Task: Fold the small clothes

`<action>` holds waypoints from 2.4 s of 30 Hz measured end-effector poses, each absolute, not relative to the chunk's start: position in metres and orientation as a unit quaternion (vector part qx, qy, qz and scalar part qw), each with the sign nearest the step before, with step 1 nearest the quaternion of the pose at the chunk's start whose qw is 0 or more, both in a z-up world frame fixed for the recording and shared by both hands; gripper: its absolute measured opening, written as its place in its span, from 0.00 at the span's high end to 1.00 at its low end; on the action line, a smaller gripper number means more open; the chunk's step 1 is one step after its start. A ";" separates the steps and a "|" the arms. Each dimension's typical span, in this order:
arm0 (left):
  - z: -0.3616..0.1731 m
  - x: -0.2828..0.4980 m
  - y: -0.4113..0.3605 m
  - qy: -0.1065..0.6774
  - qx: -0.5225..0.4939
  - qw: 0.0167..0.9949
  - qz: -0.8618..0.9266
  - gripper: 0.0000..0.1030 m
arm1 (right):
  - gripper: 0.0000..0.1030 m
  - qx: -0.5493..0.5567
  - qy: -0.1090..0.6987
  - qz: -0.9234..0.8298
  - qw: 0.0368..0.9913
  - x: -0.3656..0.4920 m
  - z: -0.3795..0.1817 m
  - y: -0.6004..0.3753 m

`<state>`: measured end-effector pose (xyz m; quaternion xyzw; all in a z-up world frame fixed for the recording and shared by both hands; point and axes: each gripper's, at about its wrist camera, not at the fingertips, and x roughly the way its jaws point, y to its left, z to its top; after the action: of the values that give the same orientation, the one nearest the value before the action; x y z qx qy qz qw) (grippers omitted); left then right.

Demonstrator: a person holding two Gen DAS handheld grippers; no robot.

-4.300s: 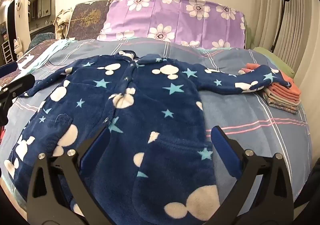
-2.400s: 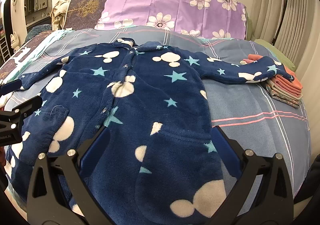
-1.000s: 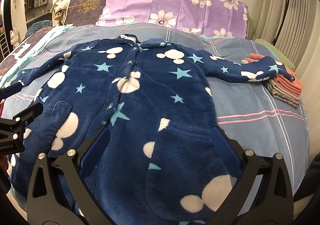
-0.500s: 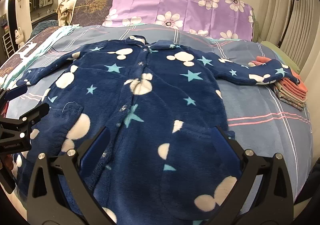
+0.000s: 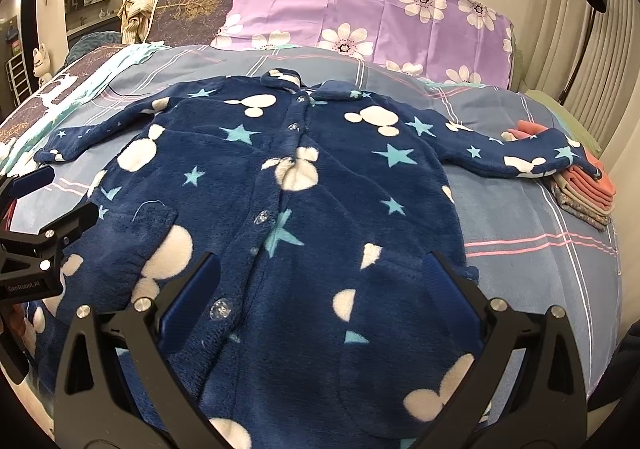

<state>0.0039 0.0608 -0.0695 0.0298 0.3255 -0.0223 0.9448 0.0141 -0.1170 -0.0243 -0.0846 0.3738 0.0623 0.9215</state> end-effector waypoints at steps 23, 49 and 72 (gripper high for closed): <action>-0.072 0.003 0.065 0.324 0.019 0.945 -0.044 0.01 | 0.02 -0.074 0.381 0.058 0.920 0.016 -0.024 -0.112; -0.072 0.007 0.081 0.328 -0.006 0.944 -0.045 0.01 | 0.02 -0.074 0.393 0.057 0.915 0.023 -0.033 -0.108; -0.079 0.027 0.186 0.322 -0.174 0.931 -0.004 0.21 | 0.02 -0.067 0.375 0.051 0.923 0.043 -0.023 -0.122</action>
<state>0.0272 0.1864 -0.0787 -0.1740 0.3223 -0.0037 0.9305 0.0425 -0.1222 -0.0228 -0.0672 0.3747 0.0508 0.9233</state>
